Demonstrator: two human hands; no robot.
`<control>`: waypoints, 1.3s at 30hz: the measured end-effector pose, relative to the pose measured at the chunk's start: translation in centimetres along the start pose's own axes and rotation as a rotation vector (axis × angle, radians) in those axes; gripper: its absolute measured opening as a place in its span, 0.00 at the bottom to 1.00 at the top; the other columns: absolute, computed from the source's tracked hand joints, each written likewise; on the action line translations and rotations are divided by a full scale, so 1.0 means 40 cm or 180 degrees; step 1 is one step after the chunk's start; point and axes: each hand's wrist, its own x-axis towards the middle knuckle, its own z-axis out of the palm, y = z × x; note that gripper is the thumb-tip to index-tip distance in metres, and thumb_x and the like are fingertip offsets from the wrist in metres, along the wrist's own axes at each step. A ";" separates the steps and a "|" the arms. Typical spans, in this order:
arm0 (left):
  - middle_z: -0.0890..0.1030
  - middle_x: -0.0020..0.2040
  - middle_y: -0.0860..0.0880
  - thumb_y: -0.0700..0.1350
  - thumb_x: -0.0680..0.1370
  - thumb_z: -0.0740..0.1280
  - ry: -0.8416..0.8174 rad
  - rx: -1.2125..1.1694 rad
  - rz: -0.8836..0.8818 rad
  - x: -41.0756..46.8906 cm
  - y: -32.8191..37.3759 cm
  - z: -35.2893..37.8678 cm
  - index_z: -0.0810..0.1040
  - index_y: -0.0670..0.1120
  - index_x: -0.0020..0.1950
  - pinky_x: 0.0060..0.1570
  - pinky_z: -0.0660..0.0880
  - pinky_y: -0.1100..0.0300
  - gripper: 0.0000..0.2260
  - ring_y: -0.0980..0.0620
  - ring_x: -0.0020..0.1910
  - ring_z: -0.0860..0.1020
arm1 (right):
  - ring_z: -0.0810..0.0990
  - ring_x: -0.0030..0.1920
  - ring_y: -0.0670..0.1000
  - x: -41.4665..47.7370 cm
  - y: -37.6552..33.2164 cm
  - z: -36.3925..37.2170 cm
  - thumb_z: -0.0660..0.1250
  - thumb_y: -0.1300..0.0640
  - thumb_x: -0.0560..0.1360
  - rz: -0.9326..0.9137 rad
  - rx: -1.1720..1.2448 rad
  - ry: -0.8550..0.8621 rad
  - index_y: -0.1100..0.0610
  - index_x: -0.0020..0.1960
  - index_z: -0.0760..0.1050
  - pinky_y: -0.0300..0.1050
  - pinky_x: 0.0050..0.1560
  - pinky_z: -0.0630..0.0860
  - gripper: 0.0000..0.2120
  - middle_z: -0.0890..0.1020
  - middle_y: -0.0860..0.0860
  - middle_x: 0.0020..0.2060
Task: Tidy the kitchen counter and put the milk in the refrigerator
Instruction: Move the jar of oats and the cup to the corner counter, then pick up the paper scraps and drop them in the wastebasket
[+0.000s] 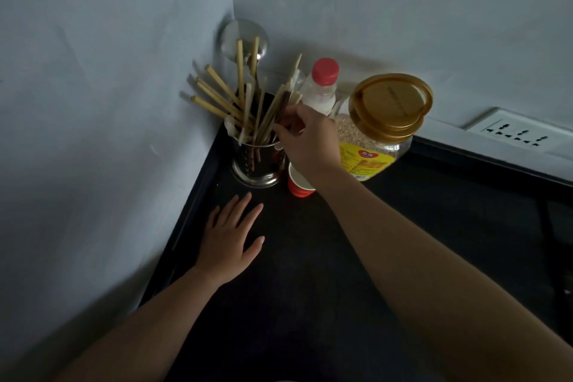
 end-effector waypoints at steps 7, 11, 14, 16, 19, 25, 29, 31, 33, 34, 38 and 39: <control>0.55 0.77 0.47 0.62 0.75 0.47 -0.0173 -0.0029 0.0055 0.005 0.000 -0.022 0.57 0.52 0.75 0.71 0.52 0.45 0.29 0.47 0.76 0.50 | 0.75 0.46 0.44 -0.072 -0.011 -0.069 0.70 0.52 0.72 0.0105 -0.0159 -0.0068 0.56 0.59 0.75 0.30 0.42 0.70 0.17 0.80 0.48 0.49; 0.63 0.74 0.44 0.58 0.78 0.54 -0.0172 0.0001 0.0050 0.008 0.015 -0.059 0.62 0.48 0.74 0.69 0.62 0.46 0.26 0.45 0.73 0.60 | 0.75 0.56 0.49 -0.179 0.007 -0.116 0.62 0.48 0.76 0.0699 -0.0405 -0.0376 0.54 0.62 0.71 0.43 0.53 0.72 0.18 0.78 0.51 0.57; 0.71 0.69 0.44 0.57 0.78 0.57 -0.0010 -0.0085 0.0062 -0.019 0.055 -0.096 0.65 0.46 0.72 0.65 0.68 0.48 0.25 0.46 0.68 0.68 | 0.74 0.55 0.47 -0.287 0.028 -0.158 0.59 0.46 0.78 0.1049 -0.0485 -0.0501 0.54 0.64 0.70 0.41 0.50 0.69 0.19 0.77 0.50 0.59; 0.74 0.66 0.45 0.56 0.78 0.58 0.0121 -0.0184 0.0188 -0.055 0.091 -0.120 0.66 0.45 0.71 0.62 0.71 0.50 0.25 0.47 0.65 0.72 | 0.73 0.54 0.45 -0.363 0.036 -0.187 0.58 0.44 0.78 0.1234 -0.0476 -0.0482 0.53 0.65 0.69 0.40 0.51 0.69 0.20 0.76 0.50 0.59; 0.74 0.66 0.47 0.57 0.77 0.58 0.0137 -0.0339 0.0435 -0.125 0.163 -0.147 0.66 0.46 0.70 0.61 0.72 0.53 0.25 0.50 0.63 0.73 | 0.72 0.54 0.43 -0.482 0.045 -0.226 0.58 0.44 0.77 0.1500 -0.0382 -0.0440 0.51 0.66 0.68 0.40 0.52 0.69 0.20 0.75 0.48 0.60; 0.70 0.69 0.52 0.61 0.77 0.54 -0.0342 -0.0834 0.0890 -0.317 0.348 -0.167 0.63 0.50 0.72 0.63 0.66 0.60 0.27 0.55 0.66 0.69 | 0.72 0.54 0.42 -0.803 0.079 -0.319 0.58 0.43 0.77 0.1922 -0.0048 -0.0212 0.50 0.65 0.68 0.39 0.53 0.69 0.20 0.75 0.46 0.60; 0.70 0.63 0.61 0.58 0.77 0.58 -0.0856 -0.1449 0.0955 -0.446 0.489 -0.148 0.67 0.55 0.68 0.57 0.65 0.67 0.20 0.64 0.62 0.68 | 0.73 0.53 0.42 -1.049 0.099 -0.410 0.57 0.43 0.77 0.2167 0.0116 0.0316 0.50 0.64 0.70 0.35 0.49 0.68 0.19 0.76 0.45 0.58; 0.73 0.61 0.62 0.58 0.77 0.59 -0.1122 -0.1647 0.1016 -0.501 0.564 -0.123 0.70 0.58 0.65 0.52 0.66 0.69 0.16 0.66 0.60 0.70 | 0.74 0.51 0.40 -1.174 0.097 -0.460 0.56 0.44 0.78 0.2263 0.0252 0.0726 0.49 0.62 0.72 0.32 0.47 0.70 0.17 0.77 0.44 0.56; 0.74 0.59 0.62 0.59 0.77 0.59 -0.1352 -0.1745 0.1174 -0.555 0.644 -0.093 0.71 0.59 0.62 0.49 0.66 0.70 0.15 0.66 0.59 0.71 | 0.74 0.50 0.36 -1.299 0.094 -0.511 0.55 0.45 0.78 0.2343 0.0411 0.1170 0.48 0.60 0.74 0.28 0.47 0.69 0.15 0.77 0.41 0.53; 0.75 0.59 0.62 0.59 0.76 0.60 -0.1473 -0.1762 0.1270 -0.580 0.686 -0.078 0.72 0.58 0.62 0.48 0.66 0.71 0.15 0.67 0.58 0.71 | 0.73 0.50 0.34 -1.363 0.092 -0.535 0.54 0.45 0.78 0.2408 0.0437 0.1363 0.47 0.59 0.74 0.26 0.46 0.68 0.15 0.77 0.40 0.53; 0.76 0.57 0.61 0.64 0.72 0.57 -0.1922 -0.1899 0.1708 -0.689 0.883 -0.015 0.74 0.59 0.59 0.54 0.70 0.67 0.19 0.66 0.58 0.73 | 0.75 0.53 0.37 -1.606 0.090 -0.616 0.55 0.44 0.78 0.2644 0.0518 0.2034 0.48 0.58 0.75 0.28 0.48 0.69 0.15 0.79 0.42 0.54; 0.77 0.57 0.62 0.64 0.71 0.57 -0.2040 -0.1907 0.1830 -0.721 0.935 0.005 0.74 0.58 0.59 0.55 0.70 0.64 0.20 0.66 0.57 0.73 | 0.75 0.54 0.37 -1.664 0.087 -0.632 0.56 0.43 0.78 0.2682 0.0523 0.2218 0.49 0.58 0.75 0.30 0.50 0.70 0.16 0.79 0.42 0.54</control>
